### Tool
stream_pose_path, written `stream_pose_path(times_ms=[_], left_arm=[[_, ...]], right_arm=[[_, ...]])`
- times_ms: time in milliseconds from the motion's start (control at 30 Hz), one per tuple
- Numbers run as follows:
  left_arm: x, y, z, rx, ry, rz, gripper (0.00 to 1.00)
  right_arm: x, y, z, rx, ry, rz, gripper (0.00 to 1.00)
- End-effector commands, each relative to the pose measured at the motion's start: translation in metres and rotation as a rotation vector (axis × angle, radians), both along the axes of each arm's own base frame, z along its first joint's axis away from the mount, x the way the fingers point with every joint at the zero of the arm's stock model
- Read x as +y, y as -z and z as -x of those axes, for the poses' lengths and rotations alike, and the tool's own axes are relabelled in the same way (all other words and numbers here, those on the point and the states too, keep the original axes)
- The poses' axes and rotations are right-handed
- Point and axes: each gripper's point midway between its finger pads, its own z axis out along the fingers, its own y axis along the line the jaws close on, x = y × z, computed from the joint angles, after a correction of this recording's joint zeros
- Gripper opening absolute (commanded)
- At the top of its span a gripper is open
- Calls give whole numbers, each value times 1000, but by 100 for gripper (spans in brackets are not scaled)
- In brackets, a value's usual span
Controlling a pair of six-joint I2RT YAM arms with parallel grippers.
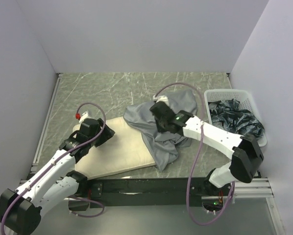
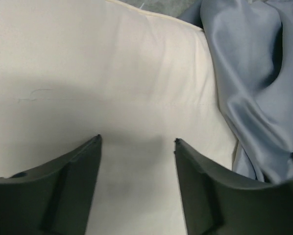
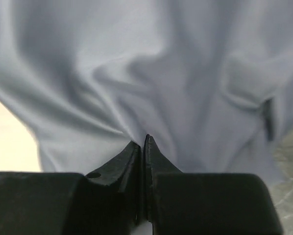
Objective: Put the pillow into the pillowcase
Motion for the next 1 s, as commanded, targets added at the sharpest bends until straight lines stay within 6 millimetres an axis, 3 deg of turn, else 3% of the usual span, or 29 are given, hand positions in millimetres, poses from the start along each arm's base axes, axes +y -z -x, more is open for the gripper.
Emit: stream_pose_path(times_ms=[0, 67, 167, 200, 267, 333, 367, 400, 500, 600, 733, 800, 900, 967], left_arm=[[-7, 6, 2, -1, 56, 1, 59], [-8, 8, 3, 3, 64, -5, 45], [-10, 7, 3, -2, 75, -6, 31], [-10, 7, 3, 2, 78, -5, 28], [-13, 4, 5, 0, 95, -4, 28], [-15, -1, 7, -10, 110, -4, 33], [-16, -3, 9, -14, 118, -9, 48], [-15, -6, 10, -21, 118, -7, 56], [-10, -13, 18, -22, 97, -24, 72], [-11, -13, 28, -22, 96, -22, 80], [-22, -6, 34, -5, 103, -34, 82], [-34, 0, 38, 16, 128, -64, 85], [-45, 9, 40, 34, 124, -106, 93], [-45, 19, 36, 49, 98, -133, 96]], right_arm=[[-38, -49, -33, -114, 162, -96, 11], [-61, -44, -38, -106, 227, -105, 10], [-85, -27, -42, -78, 304, -104, 8], [-99, -22, -46, -71, 352, -94, 8], [-110, -3, -44, -25, 380, -69, 10], [-113, 4, -43, -16, 396, -66, 15], [-115, 9, -40, -9, 405, -60, 16], [-118, 9, -37, -8, 413, -53, 17], [-131, 2, -29, -36, 451, -39, 27], [-133, -18, -19, -75, 452, -79, 36], [-92, -70, -4, -178, 326, -188, 52], [-46, -85, 13, -182, 175, -235, 57], [8, -89, 25, -145, 12, -267, 63], [36, -73, 23, -100, -52, -223, 63]])
